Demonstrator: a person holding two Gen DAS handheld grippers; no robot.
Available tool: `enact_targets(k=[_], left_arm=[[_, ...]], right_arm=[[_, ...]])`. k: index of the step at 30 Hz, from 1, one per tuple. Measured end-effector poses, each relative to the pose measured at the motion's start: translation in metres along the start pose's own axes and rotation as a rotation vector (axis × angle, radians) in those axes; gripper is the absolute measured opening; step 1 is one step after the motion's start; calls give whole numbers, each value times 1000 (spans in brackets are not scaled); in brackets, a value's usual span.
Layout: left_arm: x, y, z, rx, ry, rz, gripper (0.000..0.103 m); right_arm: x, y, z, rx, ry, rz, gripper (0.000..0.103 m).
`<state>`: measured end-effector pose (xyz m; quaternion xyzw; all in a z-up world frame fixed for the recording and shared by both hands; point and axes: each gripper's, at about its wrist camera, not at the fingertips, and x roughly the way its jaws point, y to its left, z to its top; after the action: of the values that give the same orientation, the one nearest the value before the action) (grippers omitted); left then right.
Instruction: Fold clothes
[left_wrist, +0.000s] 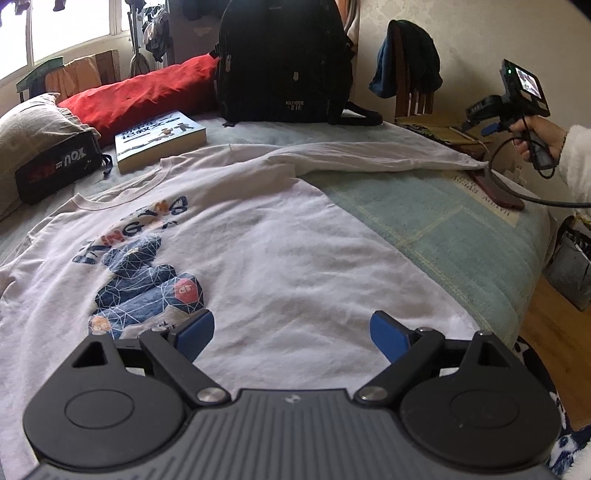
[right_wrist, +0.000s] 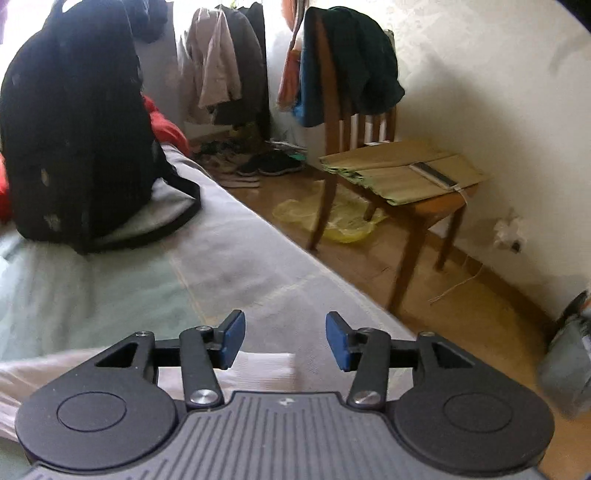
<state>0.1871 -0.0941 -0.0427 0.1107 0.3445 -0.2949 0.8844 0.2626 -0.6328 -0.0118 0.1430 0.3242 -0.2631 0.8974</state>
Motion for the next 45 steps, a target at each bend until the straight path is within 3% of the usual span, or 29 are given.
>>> enact_targets(k=[6, 9, 11, 16, 19, 24, 27, 29, 34, 39, 42, 45], left_arm=[[3, 1, -3, 9, 15, 21, 91], [2, 5, -6, 3, 14, 32, 91], [0, 8, -7, -6, 13, 38, 91], [-1, 16, -12, -20, 18, 52, 91], [1, 19, -15, -29, 24, 50, 91], [5, 23, -20, -45, 28, 35, 91], [6, 23, -21, -48, 22, 32, 91], [6, 23, -21, -51, 19, 27, 91], [4, 25, -20, -53, 12, 37, 91], [3, 30, -21, -63, 4, 37, 91], [6, 33, -21, -65, 6, 42, 91], [10, 33, -23, -65, 8, 42, 91]], right_arm=[[-7, 81, -8, -151, 63, 245, 52], [-3, 136, -15, -240, 95, 359, 37], [1, 171, -21, -296, 116, 424, 22], [6, 240, -44, -401, 181, 548, 15], [10, 255, -65, -458, 224, 529, 15], [-10, 246, -92, -511, 270, 543, 15], [-22, 248, -82, -552, 279, 552, 15], [-25, 248, -67, -525, 235, 569, 17], [6, 267, -37, -444, 196, 585, 17], [34, 281, -50, -458, 244, 610, 17], [31, 283, -64, -529, 207, 590, 20], [29, 292, -70, -620, 144, 539, 36]])
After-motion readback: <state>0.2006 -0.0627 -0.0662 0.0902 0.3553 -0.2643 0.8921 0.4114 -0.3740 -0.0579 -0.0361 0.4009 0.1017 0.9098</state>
